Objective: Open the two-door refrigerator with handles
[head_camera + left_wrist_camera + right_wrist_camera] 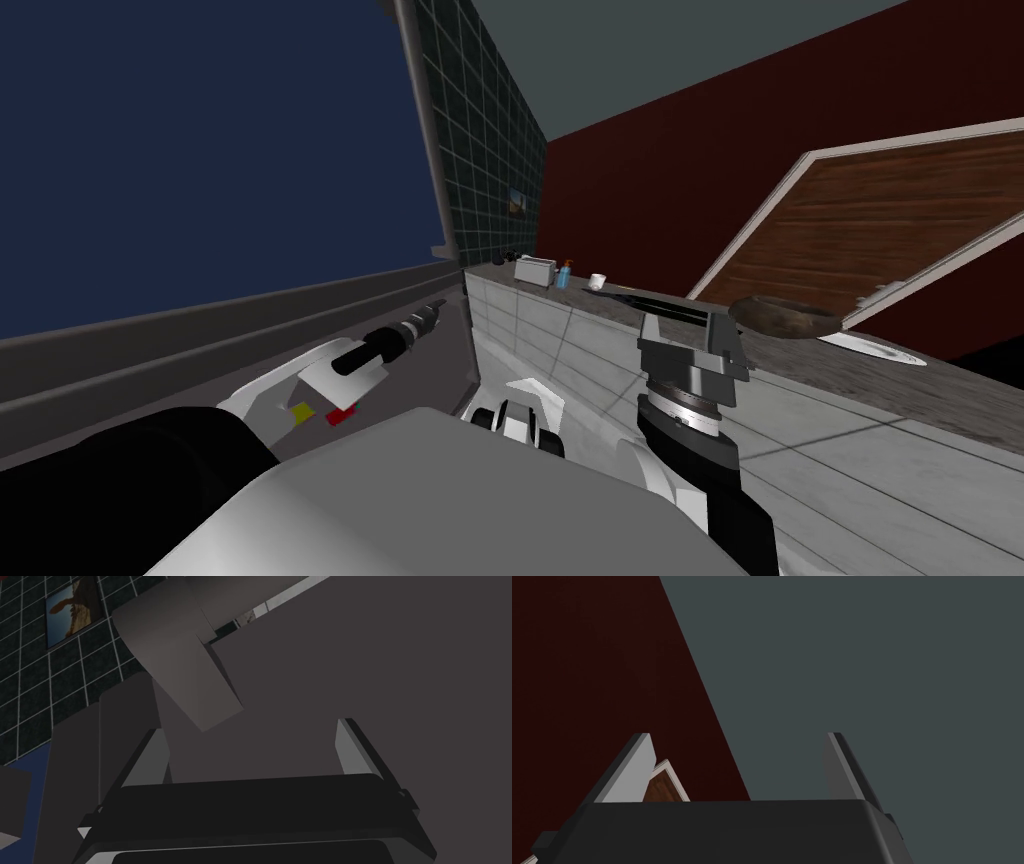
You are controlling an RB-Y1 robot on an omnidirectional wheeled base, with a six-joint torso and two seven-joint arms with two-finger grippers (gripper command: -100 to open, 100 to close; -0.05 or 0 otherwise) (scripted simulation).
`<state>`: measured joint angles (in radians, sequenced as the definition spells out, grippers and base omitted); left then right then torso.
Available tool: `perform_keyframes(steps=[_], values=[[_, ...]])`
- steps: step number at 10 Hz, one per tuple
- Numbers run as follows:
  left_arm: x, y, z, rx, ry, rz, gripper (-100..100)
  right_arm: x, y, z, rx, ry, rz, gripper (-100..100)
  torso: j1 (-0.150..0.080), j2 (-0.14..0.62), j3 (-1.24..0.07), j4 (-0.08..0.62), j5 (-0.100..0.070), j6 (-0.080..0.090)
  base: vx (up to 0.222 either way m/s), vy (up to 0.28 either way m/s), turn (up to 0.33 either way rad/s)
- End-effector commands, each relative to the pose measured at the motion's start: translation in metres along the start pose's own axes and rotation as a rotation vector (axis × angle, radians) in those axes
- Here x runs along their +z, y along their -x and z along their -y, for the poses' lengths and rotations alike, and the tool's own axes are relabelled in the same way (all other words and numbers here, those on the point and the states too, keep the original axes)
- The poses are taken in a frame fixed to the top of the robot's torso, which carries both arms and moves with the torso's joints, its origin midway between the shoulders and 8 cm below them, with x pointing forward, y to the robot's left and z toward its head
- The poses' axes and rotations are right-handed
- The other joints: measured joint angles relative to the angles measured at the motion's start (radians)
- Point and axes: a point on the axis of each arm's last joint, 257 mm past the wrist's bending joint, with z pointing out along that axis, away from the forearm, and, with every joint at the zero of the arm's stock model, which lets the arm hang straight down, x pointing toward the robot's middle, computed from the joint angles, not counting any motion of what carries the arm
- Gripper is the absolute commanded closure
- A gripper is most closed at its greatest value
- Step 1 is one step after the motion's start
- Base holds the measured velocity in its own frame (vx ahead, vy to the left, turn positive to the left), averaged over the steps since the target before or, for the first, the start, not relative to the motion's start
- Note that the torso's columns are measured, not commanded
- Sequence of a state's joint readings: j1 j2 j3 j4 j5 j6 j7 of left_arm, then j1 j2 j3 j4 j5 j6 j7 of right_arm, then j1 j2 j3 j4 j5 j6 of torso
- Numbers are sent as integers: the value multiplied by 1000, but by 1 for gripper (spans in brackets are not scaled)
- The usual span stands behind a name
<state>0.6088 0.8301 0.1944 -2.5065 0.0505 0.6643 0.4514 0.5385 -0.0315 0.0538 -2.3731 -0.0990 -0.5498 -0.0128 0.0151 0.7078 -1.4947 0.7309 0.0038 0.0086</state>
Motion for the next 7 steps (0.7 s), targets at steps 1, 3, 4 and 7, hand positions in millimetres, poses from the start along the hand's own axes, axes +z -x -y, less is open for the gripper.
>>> perform_keyframes(steps=[1, 3, 4, 7], values=[[-8, -5, 29, 28, -43, -13, -100, 0, 0, 0, 0, 0, 0, 0, -4, 9, 6, 2, -1, -4, 64, 19, -46], [-15, -14, 44, 34, -72, -32, -100, 0, 0, 0, 0, 0, 0, 0, -11, 25, 16, 6, -3, -7, 37, 22, -35], [-14, -11, 40, 32, -62, -28, -100, 0, 0, 0, 0, 0, 0, 0, -14, 31, 20, 8, -4, -8, 14, 11, 1], [-4, -18, 43, 34, -83, -65, 100, 0, 0, 0, 0, 0, 0, 0, -15, 30, 19, 6, -3, -9, -7, -44, 103]])
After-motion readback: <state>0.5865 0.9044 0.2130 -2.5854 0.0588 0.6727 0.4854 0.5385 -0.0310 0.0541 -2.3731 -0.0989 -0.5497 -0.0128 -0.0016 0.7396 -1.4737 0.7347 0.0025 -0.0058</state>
